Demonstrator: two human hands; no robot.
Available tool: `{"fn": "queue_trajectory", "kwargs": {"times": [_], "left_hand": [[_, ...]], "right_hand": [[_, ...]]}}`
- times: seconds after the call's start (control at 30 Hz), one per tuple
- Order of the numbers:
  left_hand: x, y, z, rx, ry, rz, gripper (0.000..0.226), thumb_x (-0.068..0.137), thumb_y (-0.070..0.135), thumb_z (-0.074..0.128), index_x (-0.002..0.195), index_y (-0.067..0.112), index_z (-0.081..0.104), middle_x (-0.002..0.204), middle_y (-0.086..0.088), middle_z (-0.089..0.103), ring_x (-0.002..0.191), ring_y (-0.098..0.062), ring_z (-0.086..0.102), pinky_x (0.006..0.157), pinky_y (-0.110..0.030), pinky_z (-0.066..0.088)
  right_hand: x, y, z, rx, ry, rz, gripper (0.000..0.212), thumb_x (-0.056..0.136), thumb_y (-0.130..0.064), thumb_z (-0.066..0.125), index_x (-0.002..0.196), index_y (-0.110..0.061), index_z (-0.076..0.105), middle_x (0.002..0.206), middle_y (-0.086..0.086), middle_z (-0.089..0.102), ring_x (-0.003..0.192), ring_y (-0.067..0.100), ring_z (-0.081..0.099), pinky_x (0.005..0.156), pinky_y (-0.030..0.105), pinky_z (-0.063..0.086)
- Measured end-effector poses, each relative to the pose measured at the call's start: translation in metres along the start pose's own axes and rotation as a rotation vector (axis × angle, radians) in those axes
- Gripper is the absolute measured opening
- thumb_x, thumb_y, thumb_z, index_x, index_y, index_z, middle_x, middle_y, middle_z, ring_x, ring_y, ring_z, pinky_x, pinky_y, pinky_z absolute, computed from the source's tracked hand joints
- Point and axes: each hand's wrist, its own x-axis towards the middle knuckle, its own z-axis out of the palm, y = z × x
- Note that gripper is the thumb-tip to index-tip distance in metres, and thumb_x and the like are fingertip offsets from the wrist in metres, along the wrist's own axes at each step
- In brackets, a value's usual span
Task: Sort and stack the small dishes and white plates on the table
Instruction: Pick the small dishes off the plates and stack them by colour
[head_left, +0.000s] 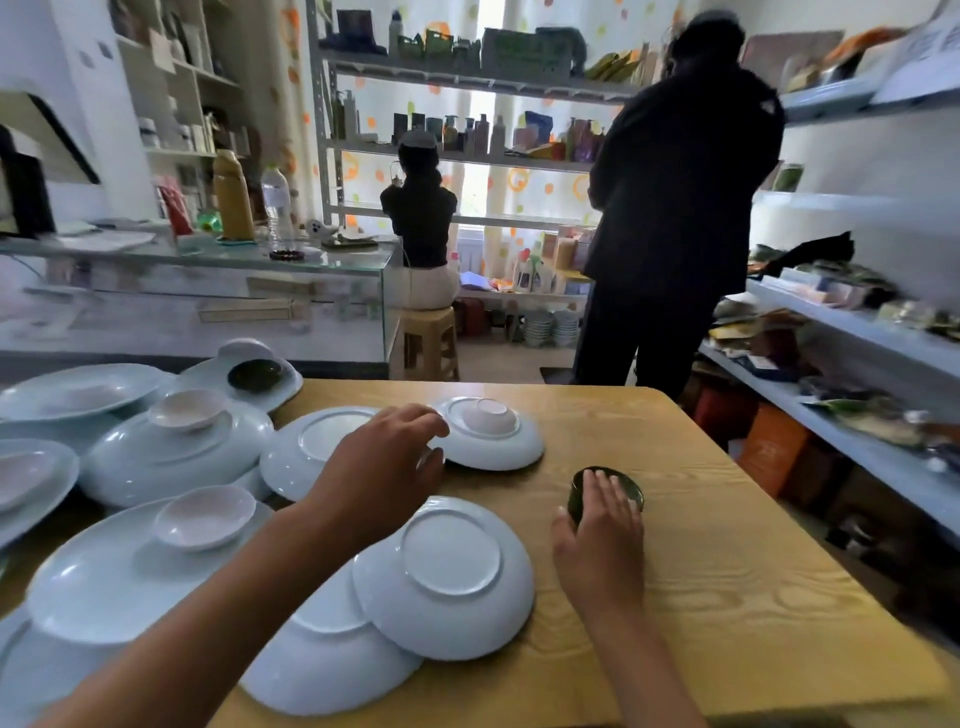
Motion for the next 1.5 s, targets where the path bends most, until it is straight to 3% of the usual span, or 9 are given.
{"fn": "queue_trajectory", "kwargs": {"times": [0.27, 0.5, 0.63, 0.87, 1.03, 1.2, 1.4, 1.5], "left_hand": [[0.004, -0.049, -0.026, 0.079, 0.030, -0.092, 0.028, 0.092, 0.028, 0.058, 0.119, 0.023, 0.063, 0.127, 0.006, 0.060, 0.107, -0.017, 0.059, 0.087, -0.027, 0.045], [0.022, -0.145, -0.050, 0.116, 0.078, -0.251, 0.030, 0.091, 0.026, 0.061, 0.119, 0.018, 0.065, 0.122, 0.000, 0.065, 0.104, -0.016, 0.063, 0.090, -0.029, 0.051], [0.048, -0.214, -0.058, 0.152, 0.059, -0.357, 0.026, 0.090, 0.018, 0.060, 0.115, 0.013, 0.066, 0.112, -0.006, 0.068, 0.095, -0.022, 0.063, 0.080, -0.026, 0.046], [0.111, -0.342, -0.055, 0.242, 0.068, -0.496, 0.018, 0.092, 0.017, 0.057, 0.108, 0.012, 0.062, 0.101, -0.012, 0.068, 0.084, -0.025, 0.061, 0.082, -0.040, 0.054], [0.155, -0.394, -0.030, 0.269, -0.037, -0.521, 0.054, 0.089, 0.014, 0.059, 0.140, 0.020, 0.043, 0.134, -0.010, 0.056, 0.117, -0.029, 0.055, 0.098, -0.044, 0.047], [0.182, -0.424, 0.003, 0.210, -0.210, -0.500, 0.068, 0.085, 0.004, 0.063, 0.145, 0.025, 0.038, 0.146, -0.004, 0.043, 0.129, -0.026, 0.044, 0.107, -0.041, 0.038], [0.187, -0.446, 0.018, 0.247, -0.243, -0.479, 0.066, 0.087, 0.003, 0.062, 0.145, 0.024, 0.039, 0.143, -0.006, 0.046, 0.128, -0.027, 0.045, 0.107, -0.040, 0.036], [0.186, -0.450, 0.024, 0.310, -0.234, -0.440, 0.057, 0.086, 0.005, 0.063, 0.138, 0.023, 0.047, 0.133, -0.007, 0.055, 0.118, -0.028, 0.054, 0.100, -0.041, 0.044]], "right_hand": [[0.010, -0.104, 0.006, 0.236, -0.019, -0.256, 0.061, 0.089, -0.022, 0.063, 0.145, -0.017, 0.037, 0.151, 0.004, 0.039, 0.141, 0.020, 0.032, 0.116, 0.032, 0.019], [0.034, -0.219, 0.045, 0.310, -0.170, -0.509, 0.053, 0.091, -0.028, 0.056, 0.141, -0.018, 0.041, 0.146, 0.004, 0.044, 0.136, 0.021, 0.038, 0.115, 0.036, 0.029], [0.064, -0.271, 0.076, 0.312, -0.262, -0.623, 0.054, 0.092, -0.027, 0.057, 0.142, -0.015, 0.040, 0.145, 0.004, 0.044, 0.135, 0.018, 0.036, 0.113, 0.028, 0.026], [0.132, -0.330, 0.142, 0.231, -0.409, -0.634, 0.060, 0.093, -0.024, 0.055, 0.147, -0.018, 0.030, 0.150, -0.001, 0.037, 0.140, 0.017, 0.027, 0.114, 0.030, 0.023], [0.171, -0.352, 0.188, 0.194, -0.457, -0.611, 0.059, 0.092, -0.022, 0.055, 0.146, -0.017, 0.030, 0.147, 0.002, 0.041, 0.137, 0.020, 0.032, 0.111, 0.034, 0.029], [0.190, -0.366, 0.220, 0.225, -0.455, -0.560, 0.065, 0.091, -0.020, 0.056, 0.148, -0.016, 0.026, 0.146, 0.003, 0.041, 0.136, 0.022, 0.033, 0.109, 0.036, 0.032], [0.200, -0.365, 0.240, 0.233, -0.445, -0.584, 0.069, 0.090, -0.019, 0.055, 0.150, -0.016, 0.021, 0.147, 0.004, 0.039, 0.136, 0.023, 0.032, 0.108, 0.036, 0.032], [0.199, -0.363, 0.243, 0.228, -0.459, -0.579, 0.069, 0.091, -0.020, 0.054, 0.150, -0.015, 0.019, 0.148, 0.004, 0.037, 0.137, 0.022, 0.031, 0.109, 0.036, 0.030]]}}
